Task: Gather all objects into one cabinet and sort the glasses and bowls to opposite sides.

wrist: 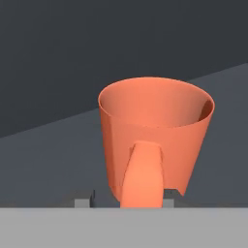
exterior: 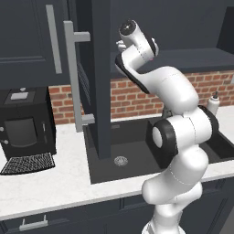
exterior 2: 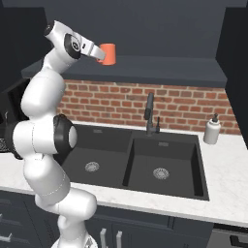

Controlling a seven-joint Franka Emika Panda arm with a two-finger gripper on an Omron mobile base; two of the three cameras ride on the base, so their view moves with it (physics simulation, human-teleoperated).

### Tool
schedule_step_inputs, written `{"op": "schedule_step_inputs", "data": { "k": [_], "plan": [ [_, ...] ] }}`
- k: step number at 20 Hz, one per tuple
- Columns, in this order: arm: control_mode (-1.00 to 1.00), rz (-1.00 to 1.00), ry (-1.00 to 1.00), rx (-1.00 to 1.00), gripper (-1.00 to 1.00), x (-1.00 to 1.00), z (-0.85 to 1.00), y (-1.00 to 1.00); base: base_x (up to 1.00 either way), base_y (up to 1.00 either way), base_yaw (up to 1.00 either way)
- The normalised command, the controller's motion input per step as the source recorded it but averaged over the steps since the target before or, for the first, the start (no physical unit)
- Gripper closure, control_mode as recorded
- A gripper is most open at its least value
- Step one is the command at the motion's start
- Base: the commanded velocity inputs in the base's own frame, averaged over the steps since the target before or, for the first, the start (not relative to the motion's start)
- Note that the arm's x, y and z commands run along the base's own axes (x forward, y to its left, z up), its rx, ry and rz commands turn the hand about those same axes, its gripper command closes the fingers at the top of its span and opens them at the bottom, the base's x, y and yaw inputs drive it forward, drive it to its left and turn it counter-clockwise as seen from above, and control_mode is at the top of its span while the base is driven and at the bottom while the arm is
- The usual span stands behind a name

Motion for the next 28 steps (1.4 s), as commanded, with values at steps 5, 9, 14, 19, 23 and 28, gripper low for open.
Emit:
{"op": "schedule_step_inputs", "data": {
  "k": [5,9,14,19,23,28],
  "plan": [
    [-1.00,0.00,0.00,0.00,1.00,0.02,0.00,0.00,0.00,0.00,0.00],
    [-1.00,0.00,0.00,0.00,1.00,0.00,0.00,0.00,0.00,0.00,0.00],
    [-1.00,0.00,0.00,0.00,1.00,0.00,0.00,0.00,0.00,0.00,0.00],
    [-1.00,0.00,0.00,0.00,1.00,0.00,0.00,0.00,0.00,0.00,0.00],
    [-1.00,0.00,0.00,0.00,1.00,-0.11,0.00,0.00,0.00,0.00,0.00],
    [-1.00,0.02,0.00,0.00,1.00,-0.23,0.00,0.00,0.00,0.00,0.00]
  ]
}}
